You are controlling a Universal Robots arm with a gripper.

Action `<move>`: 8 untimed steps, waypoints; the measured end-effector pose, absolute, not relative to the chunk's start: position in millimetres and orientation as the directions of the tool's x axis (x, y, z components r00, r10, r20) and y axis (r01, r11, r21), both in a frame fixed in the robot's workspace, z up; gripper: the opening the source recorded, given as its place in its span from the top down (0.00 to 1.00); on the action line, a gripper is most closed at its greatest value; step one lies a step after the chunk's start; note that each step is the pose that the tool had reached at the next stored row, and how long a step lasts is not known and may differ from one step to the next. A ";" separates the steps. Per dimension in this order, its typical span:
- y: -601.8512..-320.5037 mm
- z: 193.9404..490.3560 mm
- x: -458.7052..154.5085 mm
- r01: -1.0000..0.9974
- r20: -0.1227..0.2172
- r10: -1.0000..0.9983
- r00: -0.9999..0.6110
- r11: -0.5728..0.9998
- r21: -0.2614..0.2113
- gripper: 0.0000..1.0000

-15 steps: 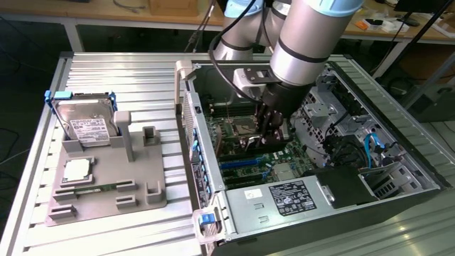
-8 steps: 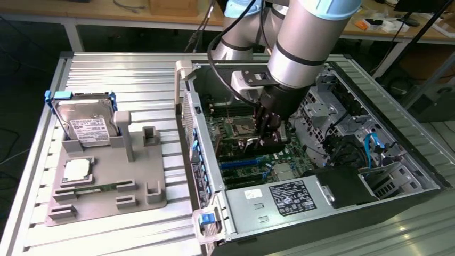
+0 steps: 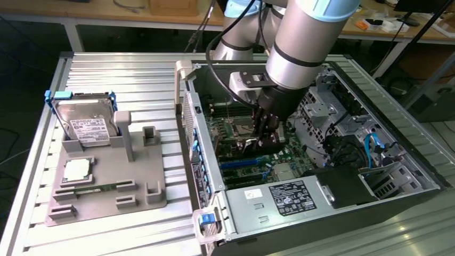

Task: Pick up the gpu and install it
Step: 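Insert the gpu into the slot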

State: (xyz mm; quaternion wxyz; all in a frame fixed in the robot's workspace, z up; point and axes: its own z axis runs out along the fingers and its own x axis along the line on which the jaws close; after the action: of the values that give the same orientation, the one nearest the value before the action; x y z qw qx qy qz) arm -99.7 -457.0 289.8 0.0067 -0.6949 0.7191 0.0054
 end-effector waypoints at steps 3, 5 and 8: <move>-457.0 289.2 -99.7 -0.999 -0.017 -0.999 -0.034 0.034 -0.001 0.73; -457.6 288.8 -99.9 -0.999 -0.017 -0.999 -0.034 0.034 -0.002 0.73; -458.3 288.2 -100.0 -0.999 -0.017 -0.999 -0.034 0.034 -0.002 0.73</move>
State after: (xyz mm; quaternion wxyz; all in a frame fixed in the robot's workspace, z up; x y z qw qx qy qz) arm -100.0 -458.3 288.2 0.0067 -0.6948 0.7191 0.0054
